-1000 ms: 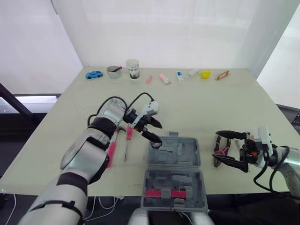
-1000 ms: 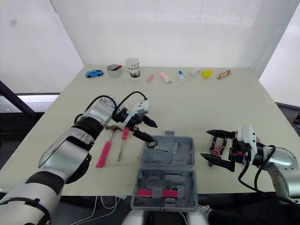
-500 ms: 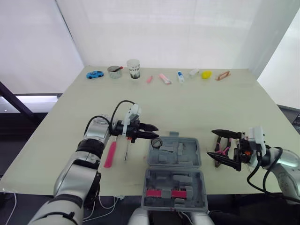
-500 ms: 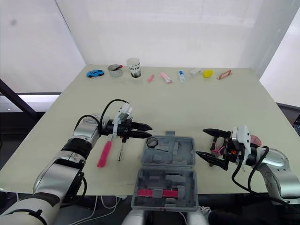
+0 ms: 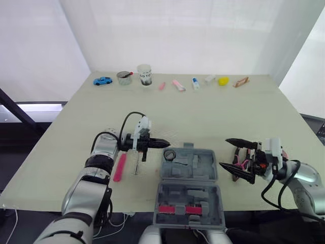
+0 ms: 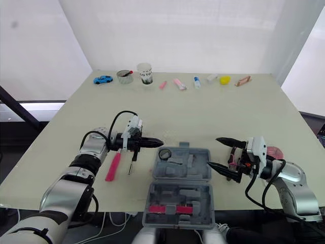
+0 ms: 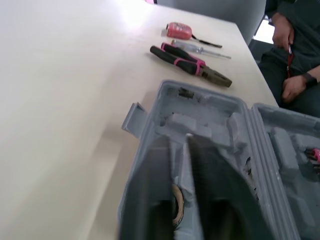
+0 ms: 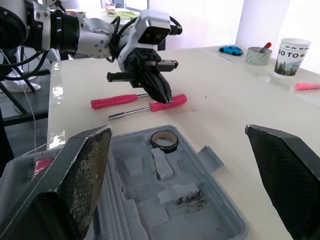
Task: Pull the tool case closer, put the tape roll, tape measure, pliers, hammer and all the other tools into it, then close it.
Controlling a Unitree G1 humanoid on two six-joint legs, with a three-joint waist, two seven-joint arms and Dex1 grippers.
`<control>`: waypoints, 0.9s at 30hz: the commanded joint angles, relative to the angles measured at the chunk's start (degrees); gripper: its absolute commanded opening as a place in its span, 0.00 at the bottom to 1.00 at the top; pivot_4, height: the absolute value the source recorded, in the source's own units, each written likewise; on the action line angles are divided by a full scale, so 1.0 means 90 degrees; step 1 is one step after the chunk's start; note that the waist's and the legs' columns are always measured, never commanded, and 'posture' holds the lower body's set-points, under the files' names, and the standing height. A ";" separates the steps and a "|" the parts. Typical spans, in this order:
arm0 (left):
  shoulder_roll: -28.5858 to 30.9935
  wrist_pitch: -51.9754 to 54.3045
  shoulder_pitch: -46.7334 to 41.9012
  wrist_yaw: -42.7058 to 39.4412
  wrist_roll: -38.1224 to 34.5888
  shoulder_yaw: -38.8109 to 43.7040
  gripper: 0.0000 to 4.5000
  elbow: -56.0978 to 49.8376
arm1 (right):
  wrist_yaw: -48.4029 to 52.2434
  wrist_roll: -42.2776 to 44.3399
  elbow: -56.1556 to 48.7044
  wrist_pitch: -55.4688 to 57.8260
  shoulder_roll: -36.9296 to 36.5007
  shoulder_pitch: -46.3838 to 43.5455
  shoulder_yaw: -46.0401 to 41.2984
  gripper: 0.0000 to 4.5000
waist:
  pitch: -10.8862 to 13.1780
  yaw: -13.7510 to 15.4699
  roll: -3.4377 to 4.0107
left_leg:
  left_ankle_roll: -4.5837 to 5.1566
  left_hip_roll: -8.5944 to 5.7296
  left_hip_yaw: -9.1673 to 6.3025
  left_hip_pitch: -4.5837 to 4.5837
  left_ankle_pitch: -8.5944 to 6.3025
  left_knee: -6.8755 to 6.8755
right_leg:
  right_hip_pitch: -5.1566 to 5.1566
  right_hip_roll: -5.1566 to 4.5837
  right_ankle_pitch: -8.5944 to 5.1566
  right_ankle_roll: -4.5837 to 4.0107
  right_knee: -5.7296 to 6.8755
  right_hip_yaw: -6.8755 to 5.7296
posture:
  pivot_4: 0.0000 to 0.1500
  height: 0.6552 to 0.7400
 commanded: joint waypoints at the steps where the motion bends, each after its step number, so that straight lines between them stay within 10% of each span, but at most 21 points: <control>1: -0.0032 -0.0198 -0.0156 -0.0088 0.0059 0.0154 0.04 0.0062 | -0.0012 0.0024 -0.0001 -0.0191 0.0035 0.0012 -0.0041 1.00 | 0.0000 -0.0002 0.0000 | 0.0000 0.0000 0.0000 0.0000 0.0000 0.0000 | 0.0000 0.0000 0.0000 0.0000 0.0001 0.0000 | 1.00 1.00; 13: -0.0380 -0.1139 -0.0073 0.0105 0.0391 0.0231 0.04 0.0713 | -0.0016 -0.0001 0.0151 -0.0352 0.0069 -0.0075 0.0036 1.00 | 0.0000 -0.0003 0.0000 | 0.0000 0.0001 0.0001 0.0002 0.0000 0.0000 | 0.0000 -0.0006 0.0000 -0.0001 0.0001 -0.0020 | 1.00 1.00; 18: -0.0434 -0.1430 -0.0082 0.0169 0.0432 0.0301 0.41 0.0784 | -0.0004 -0.0006 0.0187 -0.0399 0.0065 -0.0052 0.0029 1.00 | 0.0000 0.0002 0.0000 | 0.0000 0.0001 0.0002 0.0001 0.0000 0.0000 | 0.0000 -0.0007 0.0000 -0.0001 0.0000 -0.0020 | 1.00 1.00; 27: -0.0484 -0.1502 -0.0121 0.0044 0.0560 0.0339 0.30 0.0955 | -0.0014 -0.0024 0.0209 -0.0444 0.0072 -0.0028 0.0020 1.00 | 0.0000 0.0000 0.0000 | 0.0000 0.0001 0.0002 0.0002 0.0000 0.0000 | 0.0000 -0.0007 0.0000 -0.0001 0.0000 -0.0020 | 1.00 1.00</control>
